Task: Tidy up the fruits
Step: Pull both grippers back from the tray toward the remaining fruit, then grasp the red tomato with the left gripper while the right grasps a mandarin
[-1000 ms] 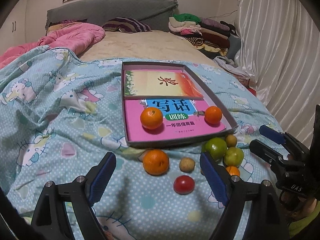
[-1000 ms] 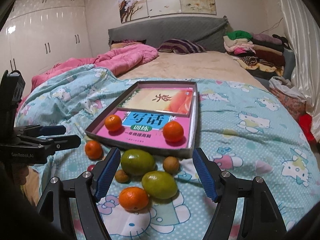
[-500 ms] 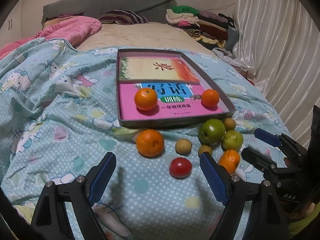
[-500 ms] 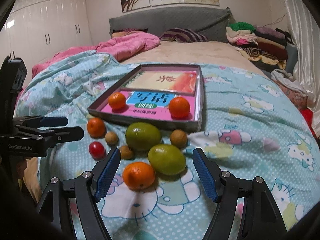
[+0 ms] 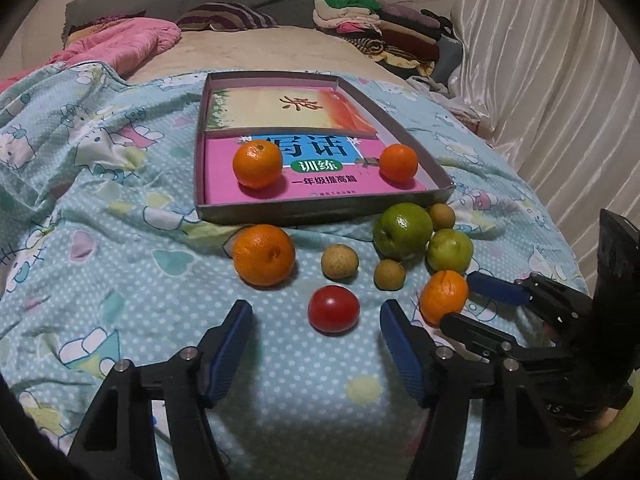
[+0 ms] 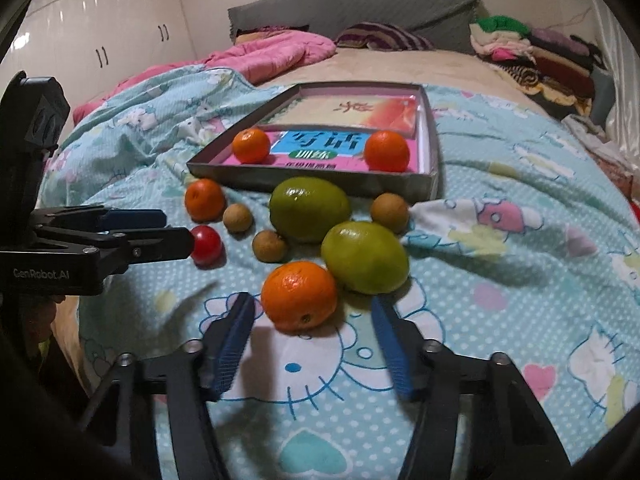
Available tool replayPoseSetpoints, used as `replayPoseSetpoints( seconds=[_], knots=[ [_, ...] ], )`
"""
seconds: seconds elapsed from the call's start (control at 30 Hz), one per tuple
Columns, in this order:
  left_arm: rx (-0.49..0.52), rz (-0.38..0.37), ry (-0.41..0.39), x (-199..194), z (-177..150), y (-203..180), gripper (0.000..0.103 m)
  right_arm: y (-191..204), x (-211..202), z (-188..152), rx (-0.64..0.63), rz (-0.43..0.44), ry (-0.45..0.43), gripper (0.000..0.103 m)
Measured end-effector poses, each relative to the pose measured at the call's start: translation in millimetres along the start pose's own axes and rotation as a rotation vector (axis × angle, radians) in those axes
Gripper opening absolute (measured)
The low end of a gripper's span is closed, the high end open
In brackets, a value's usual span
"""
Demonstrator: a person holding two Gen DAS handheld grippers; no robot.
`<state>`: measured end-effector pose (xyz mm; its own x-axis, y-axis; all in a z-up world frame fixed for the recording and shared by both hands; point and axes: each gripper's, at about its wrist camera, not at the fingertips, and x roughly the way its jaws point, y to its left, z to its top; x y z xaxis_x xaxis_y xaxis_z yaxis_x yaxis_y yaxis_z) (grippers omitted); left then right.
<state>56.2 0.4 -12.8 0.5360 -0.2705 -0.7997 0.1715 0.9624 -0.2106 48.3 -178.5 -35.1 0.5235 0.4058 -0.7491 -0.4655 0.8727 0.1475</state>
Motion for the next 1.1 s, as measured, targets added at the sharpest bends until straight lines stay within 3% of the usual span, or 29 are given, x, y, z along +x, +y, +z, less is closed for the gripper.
replayPoseSetpoints(
  seconds=[0.27, 0.6, 0.83, 1.1],
  knots=[
    [0.005, -0.019, 0.01, 6, -3, -2, 0.054, 2, 16, 4, -0.007, 0.021, 0.014, 0.044],
    [0.01, -0.031, 0.012, 14, 1, -6, 0.045, 0, 16, 5, -0.011, 0.064, -0.005, 0.043],
    [0.03, -0.025, 0.024, 28, 1, -9, 0.031, 4, 8, 5, -0.033, 0.081, -0.03, 0.043],
    [0.016, -0.068, 0.032, 25, 4, -2, 0.031, 3, -5, 8, -0.023, 0.102, -0.065, 0.043]
  ],
)
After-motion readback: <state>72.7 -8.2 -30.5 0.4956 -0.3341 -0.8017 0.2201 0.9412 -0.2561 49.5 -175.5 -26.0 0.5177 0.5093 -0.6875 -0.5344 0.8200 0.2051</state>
